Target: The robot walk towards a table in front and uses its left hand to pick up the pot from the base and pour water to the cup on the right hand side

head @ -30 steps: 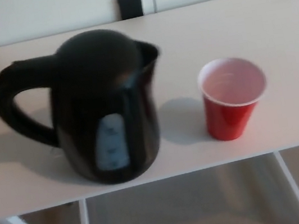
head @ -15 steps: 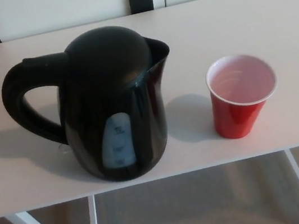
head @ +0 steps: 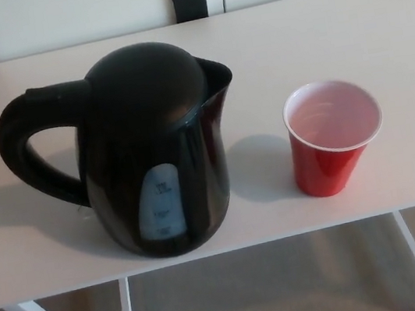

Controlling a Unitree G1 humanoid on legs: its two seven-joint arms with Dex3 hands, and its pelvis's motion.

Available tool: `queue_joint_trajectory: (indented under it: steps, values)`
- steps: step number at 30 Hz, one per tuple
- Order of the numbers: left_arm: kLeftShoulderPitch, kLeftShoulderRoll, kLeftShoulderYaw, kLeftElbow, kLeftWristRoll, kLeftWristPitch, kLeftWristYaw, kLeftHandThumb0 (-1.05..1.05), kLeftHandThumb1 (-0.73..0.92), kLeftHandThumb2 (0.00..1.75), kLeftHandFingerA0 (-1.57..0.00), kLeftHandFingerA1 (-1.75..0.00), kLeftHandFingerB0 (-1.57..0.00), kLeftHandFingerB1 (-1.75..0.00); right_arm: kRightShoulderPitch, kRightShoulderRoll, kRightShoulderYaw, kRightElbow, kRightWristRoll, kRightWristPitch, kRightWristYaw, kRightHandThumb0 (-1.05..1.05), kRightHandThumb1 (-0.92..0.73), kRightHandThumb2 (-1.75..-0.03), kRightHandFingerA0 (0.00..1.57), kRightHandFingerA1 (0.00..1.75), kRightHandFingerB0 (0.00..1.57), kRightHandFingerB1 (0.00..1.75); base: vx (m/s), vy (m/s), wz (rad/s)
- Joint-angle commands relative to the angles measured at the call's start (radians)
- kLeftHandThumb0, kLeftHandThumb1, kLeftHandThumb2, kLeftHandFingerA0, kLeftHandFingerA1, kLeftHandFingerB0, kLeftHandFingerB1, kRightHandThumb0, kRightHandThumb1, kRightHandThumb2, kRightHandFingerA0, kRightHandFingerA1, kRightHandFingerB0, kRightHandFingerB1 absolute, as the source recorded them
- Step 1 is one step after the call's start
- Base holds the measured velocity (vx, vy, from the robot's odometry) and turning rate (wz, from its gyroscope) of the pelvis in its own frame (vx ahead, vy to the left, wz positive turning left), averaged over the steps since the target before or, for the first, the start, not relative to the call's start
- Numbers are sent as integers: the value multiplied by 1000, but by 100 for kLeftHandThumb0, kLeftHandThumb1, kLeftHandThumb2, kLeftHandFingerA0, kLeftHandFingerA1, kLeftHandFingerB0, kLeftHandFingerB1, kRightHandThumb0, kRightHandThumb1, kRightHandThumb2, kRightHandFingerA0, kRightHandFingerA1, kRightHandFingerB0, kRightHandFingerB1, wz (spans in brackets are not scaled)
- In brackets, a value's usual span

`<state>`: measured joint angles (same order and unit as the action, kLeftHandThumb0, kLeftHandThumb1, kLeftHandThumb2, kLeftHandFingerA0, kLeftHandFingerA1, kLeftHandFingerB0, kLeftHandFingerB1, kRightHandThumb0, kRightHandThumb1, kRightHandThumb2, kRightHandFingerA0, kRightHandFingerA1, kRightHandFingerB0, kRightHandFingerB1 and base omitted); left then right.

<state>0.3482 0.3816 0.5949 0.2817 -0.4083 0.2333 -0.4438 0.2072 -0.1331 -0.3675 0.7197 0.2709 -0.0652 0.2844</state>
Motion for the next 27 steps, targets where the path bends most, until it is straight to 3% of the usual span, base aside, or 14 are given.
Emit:
queue_joint_trajectory:
  steps: [1, 5, 6, 7, 8, 11, 12, 13, 14, 27]
  values:
    - [-49, -11, 17, -192, -24, 23, 94, -37, 36, 59, -37, -39, -31, -36, -3, -15, -9, 14, 11, 11, -1, -10, -56, -56, 58, 47, 33, 35, 0, 0, 0]
    - [-159, 9, 3, -311, -65, 71, 100, -31, 42, 57, -25, -36, -21, -34, -5, -17, -5, 13, 11, 12, 6, -10, -57, -56, 59, 47, 31, 34, 0, 0, 0]
    - [-204, 20, -20, -309, -53, 44, 78, -15, 41, 90, -8, -51, -7, -50, -6, -17, -6, 16, 12, 12, 6, -10, -57, -56, 60, 48, 30, 34, 0, 0, 0]
    - [-223, 25, -29, -310, -46, 35, 70, -15, 41, 90, -8, -51, -7, -50, -7, -16, -7, 18, 12, 12, 5, -10, -57, -56, 60, 48, 30, 34, 0, 0, 0]
    - [-238, 27, -42, -311, -34, 19, 63, -24, 48, 55, -16, -35, -14, -30, -8, -17, -7, 21, 12, 11, 7, -10, -57, -56, 61, 49, 30, 34, 0, 0, 0]
    - [-290, 38, -99, -317, 9, -36, 42, -24, 48, 55, -15, -36, -15, -30, -3, -19, -4, 27, 7, 0, 11, -10, -57, -56, 56, 47, 31, 34, 0, 0, 0]
    - [-315, 38, -126, -315, 24, -50, 41, -23, 47, 55, -16, -36, -15, -30, 3, -15, -6, 15, 13, 3, 13, -8, -40, -86, 47, 63, 20, 51, 0, 0, 0]
    - [-325, 38, -137, -313, 28, -56, 41, -23, 47, 55, -16, -36, -15, -30, 6, -13, -7, 9, 15, 5, 14, -8, -40, -86, 47, 63, 20, 51, 0, 0, 0]
    - [-346, 36, -156, -316, 36, -49, 54, -19, 46, 54, -16, -35, -14, -31, 8, -12, -7, 5, 15, 8, 11, -10, -57, -56, 56, 47, 32, 35, 0, 0, 0]
    - [-498, -5, -298, -237, 116, -15, 147, -22, 46, 56, -15, -35, -14, -30, 10, -16, 1, -2, 5, 3, 6, -11, -56, -56, 60, 48, 31, 34, 0, 0, 0]
